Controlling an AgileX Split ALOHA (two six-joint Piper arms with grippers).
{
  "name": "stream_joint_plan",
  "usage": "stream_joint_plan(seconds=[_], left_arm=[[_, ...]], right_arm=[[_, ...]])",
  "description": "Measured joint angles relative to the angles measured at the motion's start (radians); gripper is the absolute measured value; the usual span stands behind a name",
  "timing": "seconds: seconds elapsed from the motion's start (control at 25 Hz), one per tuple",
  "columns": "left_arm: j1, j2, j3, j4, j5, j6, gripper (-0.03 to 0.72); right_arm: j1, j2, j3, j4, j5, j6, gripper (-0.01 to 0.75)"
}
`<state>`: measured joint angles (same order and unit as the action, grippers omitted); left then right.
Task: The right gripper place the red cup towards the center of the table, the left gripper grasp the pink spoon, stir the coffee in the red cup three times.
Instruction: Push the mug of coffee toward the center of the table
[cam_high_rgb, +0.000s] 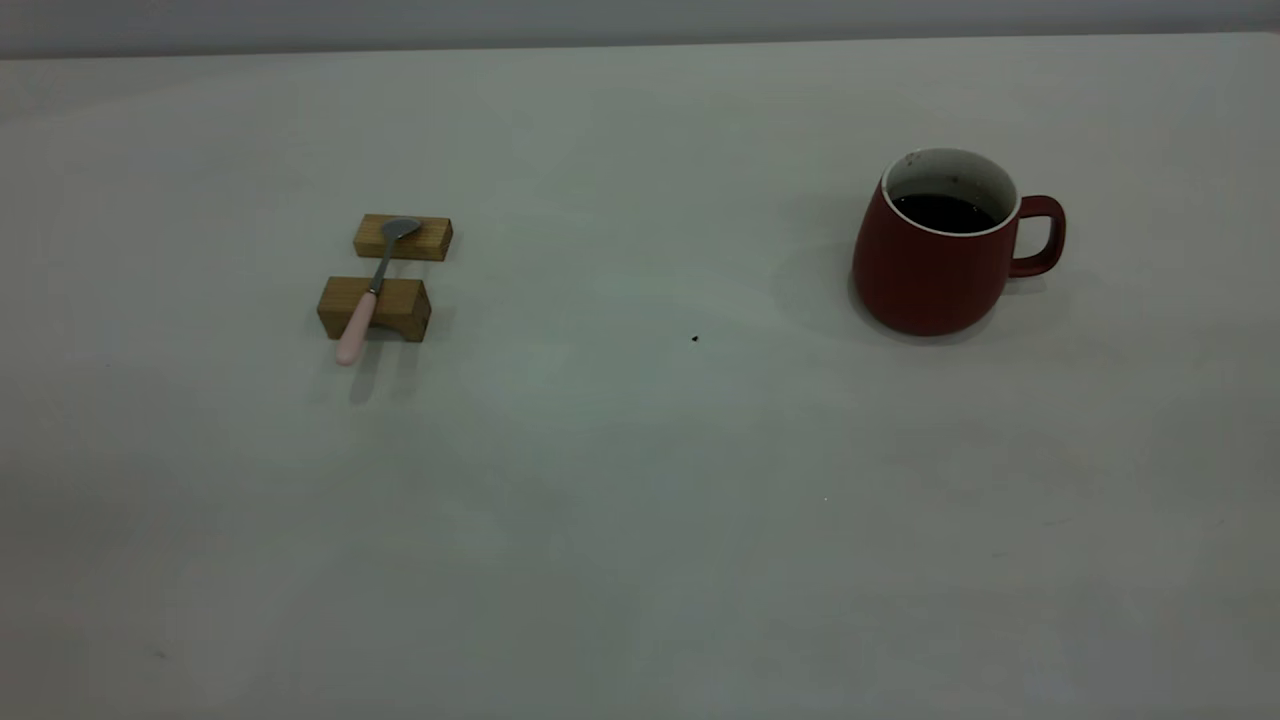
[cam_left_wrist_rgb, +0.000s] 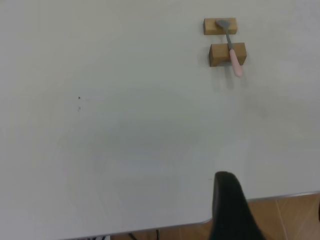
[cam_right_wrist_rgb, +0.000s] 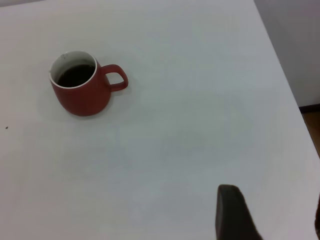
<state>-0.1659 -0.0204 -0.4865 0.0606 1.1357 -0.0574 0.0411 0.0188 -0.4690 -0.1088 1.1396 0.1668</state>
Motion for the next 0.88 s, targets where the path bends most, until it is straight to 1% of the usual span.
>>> stream_joint_plan(seconds=[0.2,0.32,0.44,0.6,0.72,0.88], left_arm=[[0.0,0.0,0.0,0.0,0.0,0.0,0.492],[0.0,0.0,0.0,0.0,0.0,0.0,0.492],[0.0,0.0,0.0,0.0,0.0,0.0,0.492],[0.0,0.0,0.0,0.0,0.0,0.0,0.492],[0.0,0.0,0.0,0.0,0.0,0.0,0.492],[0.0,0.0,0.0,0.0,0.0,0.0,0.492]], right_arm=[[0.0,0.0,0.0,0.048,-0.001,0.001,0.43],[0.0,0.01,-0.009,0.064,-0.024,-0.03,0.43],[0.0,0.084,-0.039,0.064,-0.144,-0.077,0.436],[0.0,0.312,-0.071,0.064,-0.292,-0.139,0.494],[0.0,0.519,-0.091,0.066,-0.379,-0.206,0.532],[0.0,0.779,-0.144,0.109,-0.465,-0.316,0.546]])
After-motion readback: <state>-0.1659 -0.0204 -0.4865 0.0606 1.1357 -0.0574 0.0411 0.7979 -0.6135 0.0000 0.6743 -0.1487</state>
